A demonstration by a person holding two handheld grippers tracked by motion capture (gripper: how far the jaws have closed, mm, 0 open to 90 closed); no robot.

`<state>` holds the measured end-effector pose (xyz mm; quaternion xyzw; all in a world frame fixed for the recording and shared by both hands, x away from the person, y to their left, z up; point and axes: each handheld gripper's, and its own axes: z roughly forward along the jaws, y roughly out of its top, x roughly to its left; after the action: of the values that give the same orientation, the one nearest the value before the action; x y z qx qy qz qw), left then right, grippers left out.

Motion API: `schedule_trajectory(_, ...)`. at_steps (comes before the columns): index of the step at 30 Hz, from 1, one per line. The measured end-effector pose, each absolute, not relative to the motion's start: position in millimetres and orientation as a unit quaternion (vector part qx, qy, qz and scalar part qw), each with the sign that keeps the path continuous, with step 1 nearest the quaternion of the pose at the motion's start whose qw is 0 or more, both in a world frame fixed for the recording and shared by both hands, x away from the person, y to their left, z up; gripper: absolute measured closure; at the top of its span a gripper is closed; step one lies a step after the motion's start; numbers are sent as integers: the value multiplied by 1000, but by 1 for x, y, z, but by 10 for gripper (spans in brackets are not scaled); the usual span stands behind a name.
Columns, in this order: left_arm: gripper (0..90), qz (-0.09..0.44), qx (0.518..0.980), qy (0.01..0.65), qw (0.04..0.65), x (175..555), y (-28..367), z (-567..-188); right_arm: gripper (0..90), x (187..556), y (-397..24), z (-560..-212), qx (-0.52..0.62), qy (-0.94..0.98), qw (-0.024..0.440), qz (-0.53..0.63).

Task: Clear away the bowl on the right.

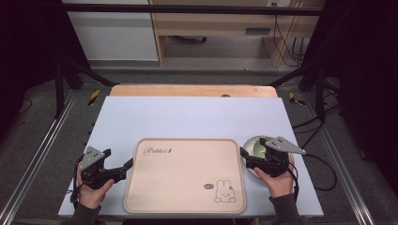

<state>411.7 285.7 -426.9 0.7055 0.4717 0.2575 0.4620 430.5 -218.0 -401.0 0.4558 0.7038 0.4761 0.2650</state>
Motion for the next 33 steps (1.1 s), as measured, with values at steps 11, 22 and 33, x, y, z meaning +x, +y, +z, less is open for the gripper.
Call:
schedule_trajectory(11,67,258,705,472,462,412,286,-427,186,433,-229,-399,476,702,266,459)
schedule_trajectory(22,67,258,705,471,463,411,285,-427,190,433,-243,-398,501,691,267,448)
schedule_trajectory(33,67,258,705,472,462,411,285,-427,192,435,-256,-399,517,686,272,433)
